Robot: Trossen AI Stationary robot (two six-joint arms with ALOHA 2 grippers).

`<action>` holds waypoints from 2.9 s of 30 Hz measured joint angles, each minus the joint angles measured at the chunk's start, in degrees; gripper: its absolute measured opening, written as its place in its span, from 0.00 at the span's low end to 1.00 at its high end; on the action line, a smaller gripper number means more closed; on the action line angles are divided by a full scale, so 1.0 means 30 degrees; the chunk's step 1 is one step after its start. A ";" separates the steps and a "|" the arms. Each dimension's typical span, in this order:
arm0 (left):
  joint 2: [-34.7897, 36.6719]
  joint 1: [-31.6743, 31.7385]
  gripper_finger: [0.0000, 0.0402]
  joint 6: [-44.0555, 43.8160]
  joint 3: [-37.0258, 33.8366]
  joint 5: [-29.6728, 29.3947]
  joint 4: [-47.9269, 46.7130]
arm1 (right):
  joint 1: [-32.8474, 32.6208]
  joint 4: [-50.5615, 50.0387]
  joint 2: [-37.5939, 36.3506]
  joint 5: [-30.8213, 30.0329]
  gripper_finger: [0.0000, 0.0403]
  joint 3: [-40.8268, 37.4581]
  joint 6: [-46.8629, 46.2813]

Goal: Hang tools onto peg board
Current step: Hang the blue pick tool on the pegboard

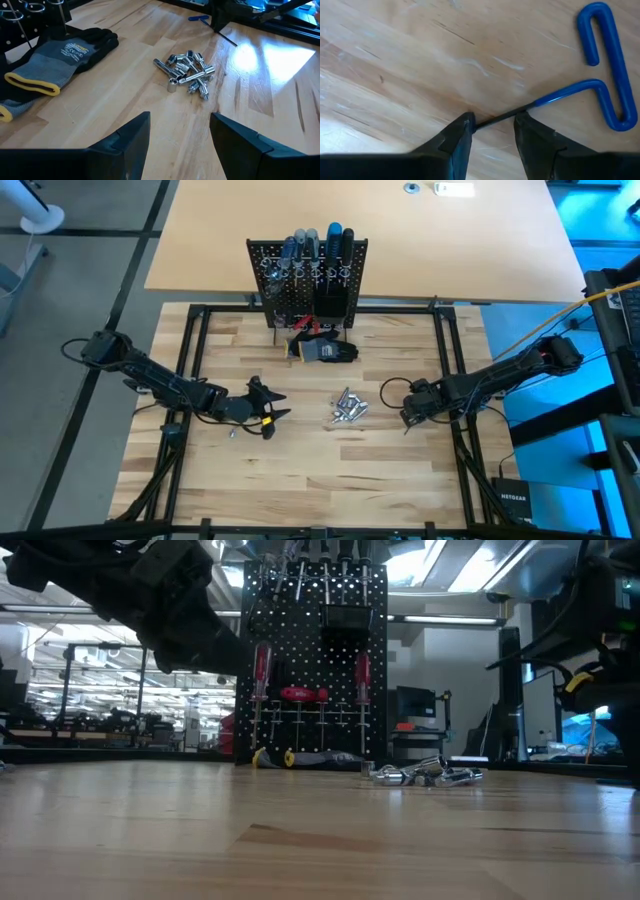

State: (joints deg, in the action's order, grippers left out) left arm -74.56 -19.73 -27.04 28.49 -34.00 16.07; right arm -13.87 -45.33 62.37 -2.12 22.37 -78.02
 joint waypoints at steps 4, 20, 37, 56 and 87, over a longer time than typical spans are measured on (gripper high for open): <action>0.0000 0.0000 0.49 -0.0004 0.0000 0.0000 0.0003 | 0.0000 0.0189 0.0015 -0.0261 0.33 -0.0029 0.0226; 0.0000 0.0000 0.49 0.0000 0.0000 -0.0010 0.0003 | 0.0015 0.4759 0.0108 -0.2274 0.02 -0.0150 0.6757; 0.0000 0.0000 0.49 -0.0001 0.0000 -0.0376 0.0018 | 0.0007 0.5455 0.0913 -0.3878 0.00 0.1834 1.0642; 0.0000 -0.0015 0.49 -0.0011 0.0000 -0.0386 -0.0004 | 0.2305 0.7542 0.3384 -0.5924 0.32 0.1339 0.7855; 0.0000 -0.0007 0.49 -0.0011 0.0000 -0.0386 -0.0026 | 0.3330 1.0111 0.6965 -0.7207 0.08 0.1485 1.0092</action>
State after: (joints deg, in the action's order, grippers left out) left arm -74.56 -19.75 -27.07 28.49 -35.16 15.99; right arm -3.88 -15.00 83.26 -23.74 26.83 -47.75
